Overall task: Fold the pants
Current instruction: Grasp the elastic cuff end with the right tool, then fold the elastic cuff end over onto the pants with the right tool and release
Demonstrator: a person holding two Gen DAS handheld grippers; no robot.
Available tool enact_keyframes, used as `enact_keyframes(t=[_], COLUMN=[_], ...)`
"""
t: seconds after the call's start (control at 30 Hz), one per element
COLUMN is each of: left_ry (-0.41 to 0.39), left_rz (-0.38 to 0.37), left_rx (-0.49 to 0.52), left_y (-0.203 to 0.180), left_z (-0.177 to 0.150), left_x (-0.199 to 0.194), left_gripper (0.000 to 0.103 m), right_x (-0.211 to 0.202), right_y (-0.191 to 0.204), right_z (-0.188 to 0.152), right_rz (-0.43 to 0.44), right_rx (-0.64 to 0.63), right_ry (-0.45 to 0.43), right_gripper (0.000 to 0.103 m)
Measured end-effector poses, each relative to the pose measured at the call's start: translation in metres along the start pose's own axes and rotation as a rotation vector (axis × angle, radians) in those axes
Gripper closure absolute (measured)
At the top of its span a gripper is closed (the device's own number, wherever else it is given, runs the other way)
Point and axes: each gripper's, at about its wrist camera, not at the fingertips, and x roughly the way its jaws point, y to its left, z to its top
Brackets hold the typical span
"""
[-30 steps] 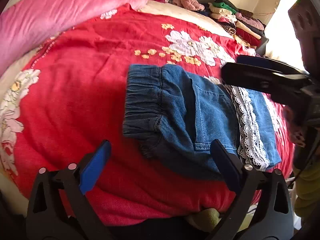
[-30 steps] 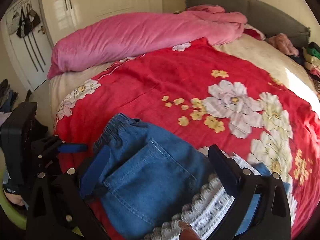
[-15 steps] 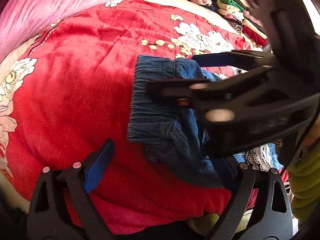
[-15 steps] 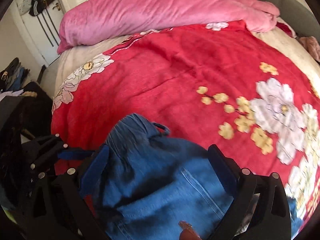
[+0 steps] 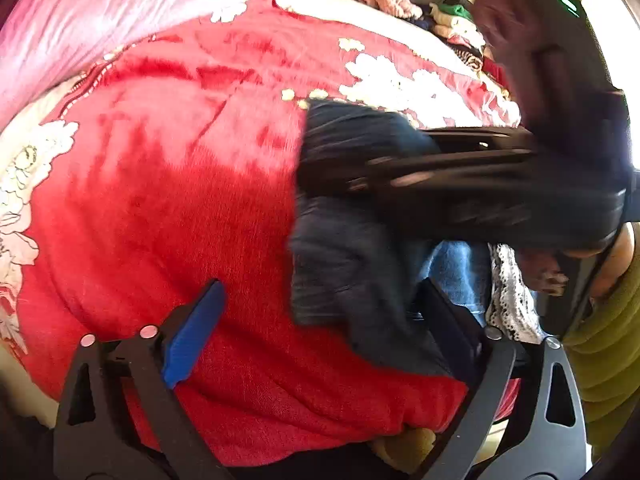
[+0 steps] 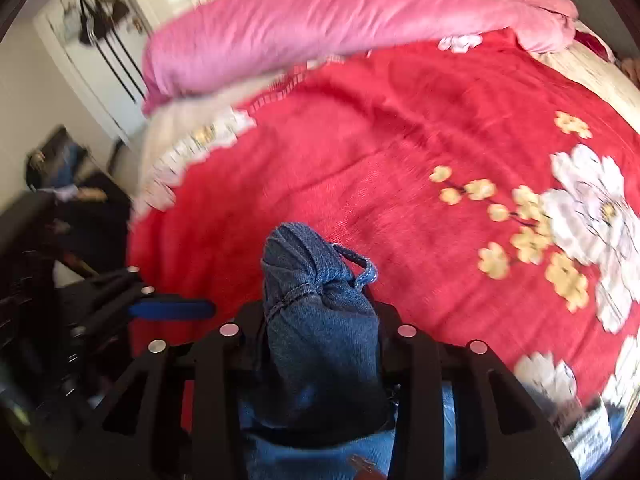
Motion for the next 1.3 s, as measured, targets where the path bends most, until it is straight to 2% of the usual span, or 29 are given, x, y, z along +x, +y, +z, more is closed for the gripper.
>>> enact_keyframes(t=[0.17,0.37,0.5,0.53,0.6,0.7,0.77,0.83,0.87,0.93,1.03,1.13,1.23,1.27,1.3], left_ry=[-0.044,-0.058,-0.044,-0.04,-0.048,-0.058,-0.053,-0.04,-0.028,0.011,0.057,0.07,0.072,0.071,0.07], left_rz=[-0.069,-0.109,-0.21,-0.242,-0.284,-0.3,-0.322,-0.337,-0.344,-0.361,-0.347,-0.337,-0.335,-0.335,-0.334], left_rx=[-0.019,0.011,0.037,0.047,0.083,0.139,0.169,0.214,0.229,0.267,0.324,0.335,0.336,0.339,0.341], left_y=[-0.014,-0.045,-0.072,-0.08,-0.1,-0.127,-0.143,-0.159,-0.164,-0.177,-0.191,-0.194,-0.195,-0.195,-0.195], left_z=[0.001,0.005,0.007,0.007,0.007,0.003,-0.003,-0.009,-0.012,-0.021,-0.031,-0.036,-0.039,-0.038,-0.04], left_x=[-0.013,-0.016,-0.009,-0.008,-0.01,-0.012,-0.012,-0.007,-0.005,0.004,0.014,0.018,0.015,0.015,0.014], left_gripper=[0.011,0.01,0.01,0.011,0.022,0.023,0.023,0.023,0.023,0.023,0.023,0.022,0.021,0.02,0.02], right_x=[-0.051,-0.102,-0.125,-0.13,-0.141,-0.159,-0.174,-0.184,-0.187,-0.19,-0.189,-0.181,-0.169,-0.163,-0.159], right_y=[-0.012,-0.022,-0.032,-0.034,-0.039,-0.051,-0.062,-0.07,-0.076,-0.087,-0.096,-0.097,-0.099,-0.099,-0.098], right_z=[-0.016,-0.039,-0.054,-0.059,-0.068,-0.086,-0.107,-0.132,-0.146,-0.174,-0.205,-0.212,-0.203,-0.199,-0.196], right_rz=[0.072,0.096,0.101,0.1,0.098,0.054,-0.039,-0.136,-0.159,-0.162,-0.16,-0.128,-0.151,-0.139,-0.122], right_rx=[0.064,0.089,0.109,0.112,0.12,0.143,0.204,0.271,0.319,0.432,0.568,0.602,0.616,0.61,0.594], right_ry=[-0.112,-0.21,-0.256,-0.267,-0.293,-0.34,-0.375,-0.381,-0.38,-0.372,-0.368,-0.344,-0.298,-0.287,-0.279], right_gripper=[0.07,0.07,0.07,0.07,0.069,0.054,0.024,0.022,0.021,0.018,0.013,0.013,0.013,0.016,0.027])
